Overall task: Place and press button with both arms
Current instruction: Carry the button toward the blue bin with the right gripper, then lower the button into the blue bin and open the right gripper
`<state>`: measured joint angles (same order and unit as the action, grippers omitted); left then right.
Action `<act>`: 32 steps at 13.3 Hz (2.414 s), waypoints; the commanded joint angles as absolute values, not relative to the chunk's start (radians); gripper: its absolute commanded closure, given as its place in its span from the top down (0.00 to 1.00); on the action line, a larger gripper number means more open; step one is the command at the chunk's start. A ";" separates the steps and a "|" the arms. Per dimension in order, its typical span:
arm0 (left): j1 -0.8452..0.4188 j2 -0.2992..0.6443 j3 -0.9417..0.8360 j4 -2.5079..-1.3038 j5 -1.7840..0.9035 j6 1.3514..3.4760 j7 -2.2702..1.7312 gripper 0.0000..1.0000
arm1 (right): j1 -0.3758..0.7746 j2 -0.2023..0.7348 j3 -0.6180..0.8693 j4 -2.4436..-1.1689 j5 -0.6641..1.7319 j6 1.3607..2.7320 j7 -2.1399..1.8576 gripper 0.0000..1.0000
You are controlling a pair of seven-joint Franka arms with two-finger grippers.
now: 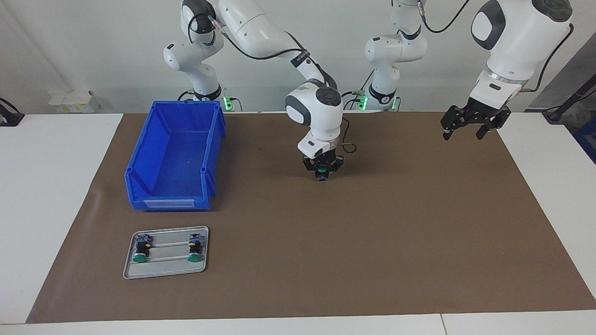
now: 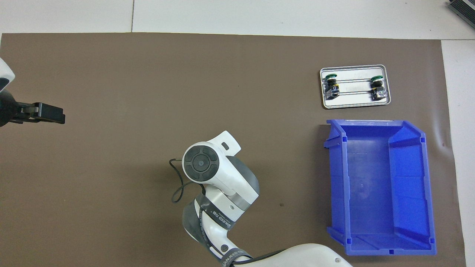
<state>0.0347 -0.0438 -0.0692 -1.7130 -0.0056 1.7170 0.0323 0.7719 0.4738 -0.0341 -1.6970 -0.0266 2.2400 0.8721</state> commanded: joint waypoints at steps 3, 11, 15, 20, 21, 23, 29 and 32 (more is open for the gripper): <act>0.048 -0.074 -0.075 -1.743 -0.018 1.712 0.032 1.00 | 0.586 0.278 -0.023 -1.718 -0.031 2.109 0.703 0.00; 0.048 -0.074 -0.075 -1.743 -0.018 1.712 0.032 1.00 | 0.197 0.169 -0.025 -1.723 -0.026 1.970 0.133 0.00; 0.048 -0.074 -0.075 -1.743 -0.018 1.712 0.032 1.00 | 0.048 0.063 -0.025 -1.874 0.039 1.939 -0.087 0.00; 0.048 -0.074 -0.075 -1.743 -0.018 1.712 0.032 1.00 | 0.009 -0.136 -0.026 -2.246 0.064 2.144 -0.089 0.00; 0.048 -0.074 -0.075 -1.743 -0.018 1.712 0.032 1.00 | 0.006 -0.161 -0.026 -2.305 0.064 2.193 -0.089 0.00; 0.048 -0.074 -0.075 -1.743 -0.018 1.712 0.032 1.00 | -0.009 -0.166 -0.028 -2.364 0.066 2.258 -0.095 0.00; 0.048 -0.074 -0.075 -1.743 -0.018 1.712 0.032 1.00 | -0.025 -0.107 -0.028 -2.453 0.124 2.401 -0.110 0.00; 0.048 -0.074 -0.075 -1.743 -0.018 1.712 0.032 1.00 | -0.028 -0.095 -0.028 -2.479 0.124 2.431 -0.109 0.00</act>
<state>0.0347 -0.0438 -0.0692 -1.7131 -0.0057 1.7153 0.0323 -0.0084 -0.0941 -0.0398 -2.4479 0.0949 2.3906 -0.0727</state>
